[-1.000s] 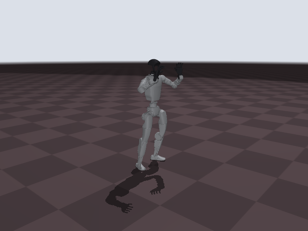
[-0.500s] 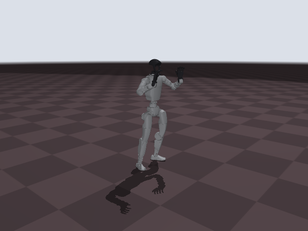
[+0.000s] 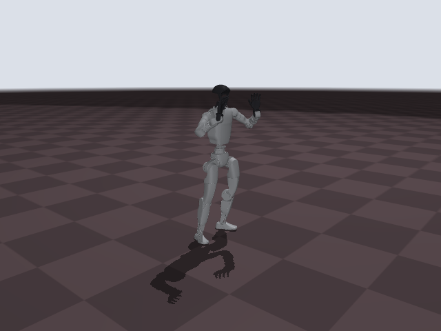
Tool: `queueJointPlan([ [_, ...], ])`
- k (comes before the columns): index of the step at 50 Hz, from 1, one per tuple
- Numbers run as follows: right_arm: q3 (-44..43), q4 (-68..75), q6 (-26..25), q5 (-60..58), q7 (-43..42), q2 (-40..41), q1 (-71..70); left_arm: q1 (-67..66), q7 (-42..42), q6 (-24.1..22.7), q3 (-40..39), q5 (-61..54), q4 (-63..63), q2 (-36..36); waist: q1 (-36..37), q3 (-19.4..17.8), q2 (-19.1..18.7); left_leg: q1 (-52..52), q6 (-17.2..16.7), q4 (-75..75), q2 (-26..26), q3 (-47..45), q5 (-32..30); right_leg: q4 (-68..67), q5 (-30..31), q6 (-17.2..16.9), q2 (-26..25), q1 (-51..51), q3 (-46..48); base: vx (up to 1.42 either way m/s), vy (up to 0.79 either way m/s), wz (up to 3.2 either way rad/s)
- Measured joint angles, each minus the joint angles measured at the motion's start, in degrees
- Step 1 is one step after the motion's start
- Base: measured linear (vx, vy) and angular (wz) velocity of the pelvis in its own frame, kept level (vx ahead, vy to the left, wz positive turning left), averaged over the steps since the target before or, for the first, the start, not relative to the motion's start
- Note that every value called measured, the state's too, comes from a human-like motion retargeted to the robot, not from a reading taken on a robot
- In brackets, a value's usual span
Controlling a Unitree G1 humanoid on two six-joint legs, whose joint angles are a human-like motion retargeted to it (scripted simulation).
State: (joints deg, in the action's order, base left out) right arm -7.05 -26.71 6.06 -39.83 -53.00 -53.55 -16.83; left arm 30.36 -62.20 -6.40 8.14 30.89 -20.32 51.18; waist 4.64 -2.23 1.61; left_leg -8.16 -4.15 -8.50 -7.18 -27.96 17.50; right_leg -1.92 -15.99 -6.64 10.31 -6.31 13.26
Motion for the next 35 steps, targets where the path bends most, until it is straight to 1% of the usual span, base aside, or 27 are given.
queueJointPlan([
  [3, 1.70, 0.63, 0.26, 0.93, 1.28, -4.50, -5.63, 4.83, 0.26, -0.27, 2.92, -0.49, 1.27, 3.55, -0.39, -0.10, -0.51, -0.24, -0.34, -0.27, -0.22, 0.04, 0.12, -0.01, -0.06, 0.09, -0.13, -0.44, 0.16, 0.00, 0.00, 0.00],
  [5, 6.67, 2.82, 0.10, 3.86, 2.33, -9.45, -14.10, 12.38, 0.03, -0.08, 8.33, -2.06, 4.04, 7.68, -0.72, -0.25, -0.83, -0.33, -0.65, -0.68, -0.48, 0.08, 0.15, 0.00, 0.05, 0.16, -0.27, -0.79, 0.32, 0.00, 0.00, 0.00],
  [7, 18.12, 8.20, -0.58, 9.69, 3.30, -13.83, -29.33, 26.39, 0.09, 0.61, 19.33, -4.95, 10.49, 11.37, -0.94, 0.21, -0.81, -0.22, -0.93, -1.13, -0.73, 0.10, 0.07, 0.05, 0.33, 0.13, -0.38, -0.95, 0.48, 0.00, 0.00, 0.00],
  [9, 35.80, 18.63, -1.95, 16.56, 3.66, -14.57, -51.11, 45.94, 0.79, 1.88, 35.11, -8.38, 22.35, 11.71, -1.21, 1.40, -0.43, 0.14, -1.07, -1.48, -0.88, 0.12, -0.12, 0.12, 0.69, -0.02, -0.43, -0.84, 0.69, 0.00, 0.00, 0.00],
  [10, 45.58, 25.33, -2.82, 19.89, 3.66, -13.51, -62.94, 56.17, 1.41, 2.70, 43.44, -10.06, 29.78, 10.54, -1.40, 2.21, -0.20, 0.39, -1.11, -1.60, -0.92, 0.13, -0.25, 0.17, 0.88, -0.14, -0.42, -0.70, 0.81, 0.00, 0.00, 0.00],
  [11, 53.92, 33.68, -4.06, 22.10, 3.99, -10.32, -72.79, 63.76, 3.03, 3.65, 49.89, -11.59, 38.60, 8.07, -1.91, 3.72, -0.16, 0.73, -1.13, -1.66, -0.95, 0.22, -0.40, 0.15, 1.01, -0.24, -0.41, -0.47, 0.99, 0.00, 0.00, 0.00],
  [12, 62.04, 42.72, -5.30, 23.93, 4.53, -7.03, -82.53, 71.19, 4.76, 4.62, 55.92, -12.99, 48.14, 4.89, -2.18, 4.71, -0.12, 1.06, -1.13, -1.74, -0.95, 0.31, -0.51, 0.17, 1.13, -0.37, -0.38, -0.27, 1.17, 0.00, 0.00, 0.00],
  [13, 69.71, 53.15, -6.54, 24.99, 5.51, -3.52, -92.06, 78.31, 6.70, 5.63, 61.11, -14.13, 59.12, 0.32, -1.95, 4.68, -0.09, 1.38, -1.08, -1.85, -0.94, 0.39, -0.56, 0.27, 1.22, -0.54, -0.33, -0.13, 1.38, 0.00, 0.00, 0.00],
  [15, 81.20, 73.90, -9.01, 25.05, 8.88, 4.52, -105.06, 87.31, 12.74, 6.54, 68.20, -17.15, 80.15, -8.81, -1.74, 5.12, -0.08, 1.91, -1.06, -1.97, -0.90, 0.65, -0.67, 0.37, 1.31, -0.83, -0.23, 0.07, 1.85, 0.00, 0.00, 0.09],
  [17, 86.70, 91.61, -10.11, 26.21, 13.18, 12.00, -110.99, 91.78, 19.28, 5.75, 71.28, -21.65, 96.16, -16.78, -1.61, 5.36, 0.13, 2.35, -1.29, -1.90, -0.83, 1.02, -0.88, 0.47, 1.41, -1.20, -0.15, 0.22, 2.39, -0.01, 0.00, 0.19],
  [18, 87.12, 98.73, -9.91, 28.19, 15.16, 15.06, -112.62, 93.55, 21.61, 5.23, 71.87, -24.28, 101.64, -19.93, -1.63, 5.41, 0.38, 2.57, -1.48, -1.82, -0.79, 1.21, -1.01, 0.56, 1.49, -1.35, -0.13, 0.29, 2.67, 0.00, 0.00, 0.20],
  [19, 86.85, 103.74, -9.50, 31.70, 16.67, 17.27, -114.11, 95.15, 22.84, 4.92, 71.96, -26.75, 104.53, -22.01, -1.51, 5.39, 0.49, 2.75, -1.66, -1.72, -0.76, 1.41, -1.13, 0.62, 1.54, -1.48, -0.12, 0.32, 2.93, 0.00, 0.00, 0.21],
  [20, 86.22, 107.70, -8.98, 35.99, 17.94, 19.06, -115.54, 96.66, 23.50, 4.73, 71.78, -29.12, 106.13, -23.57, -1.33, 5.33, 0.53, 2.90, -1.84, -1.61, -0.73, 1.62, -1.25, 0.68, 1.58, -1.59, -0.11, 0.35, 3.18, 0.01, 0.00, 0.20],
  [22, 82.39, 109.06, -8.28, 42.13, 17.72, 20.12, -117.58, 98.75, 22.93, 4.88, 71.50, -30.53, 104.31, -24.05, -1.18, 5.16, 0.61, 3.05, -1.98, -1.48, -0.69, 2.00, -1.30, 0.74, 1.52, -1.62, -0.11, 0.26, 3.56, 0.01, 0.00, 0.09],
  [25, 82.76, 101.82, -7.41, 43.92, 16.44, 17.93, -118.50, 99.79, 22.33, 5.56, 72.07, -28.31, 100.36, -23.11, -0.61, 4.97, 0.02, 3.13, -1.78, -1.48, -0.65, 2.53, -1.19, 0.94, 1.34, -1.42, -0.12, -0.08, 4.01, 0.00, 0.00, 0.00],
  [27, 84.49, 95.37, -7.21, 39.83, 15.64, 15.48, -117.99, 99.11, 22.14, 5.81, 72.07, -24.65, 98.66, -21.96, 0.03, 4.90, -0.73, 2.99, -1.56, -1.53, -0.70, 2.68, -1.05, 0.97, 1.23, -1.27, -0.18, -0.33, 4.07, 0.00, 0.00, 0.00],
  [29, 84.48, 89.49, -7.23, 35.15, 15.13, 13.03, -116.59, 97.99, 22.09, 5.64, 72.07, -22.16, 96.32, -20.11, 0.07, 4.74, -1.06, 2.72, -1.37, -1.56, -0.79, 2.68, -0.93, 0.87, 1.15, -1.05, -0.26, -0.52, 3.97, 0.00, 0.00, 0.00],
  [32, 80.20, 81.04, -7.39, 30.54, 14.96, 9.19, -112.28, 95.80, 22.47, 4.79, 71.64, -22.67, 89.28, -15.64, -0.95, 4.35, -0.45, 2.24, -1.08, -1.55, -0.87, 2.49, -0.80, 0.61, 1.03, -0.54, -0.34, -0.68, 3.58, 0.00, 0.00, 0.00],
  [35, 73.78, 70.62, -6.86, 28.64, 14.33, 4.24, -105.61, 91.22, 23.08, 3.12, 65.89, -25.55, 76.97, -9.43, -1.32, 3.93, 0.02, 1.84, -0.91, -1.49, -0.88, 2.22, -0.69, 0.44, 0.89, -0.07, -0.37, -0.75, 3.09, 0.00, 0.00, 0.00],
])
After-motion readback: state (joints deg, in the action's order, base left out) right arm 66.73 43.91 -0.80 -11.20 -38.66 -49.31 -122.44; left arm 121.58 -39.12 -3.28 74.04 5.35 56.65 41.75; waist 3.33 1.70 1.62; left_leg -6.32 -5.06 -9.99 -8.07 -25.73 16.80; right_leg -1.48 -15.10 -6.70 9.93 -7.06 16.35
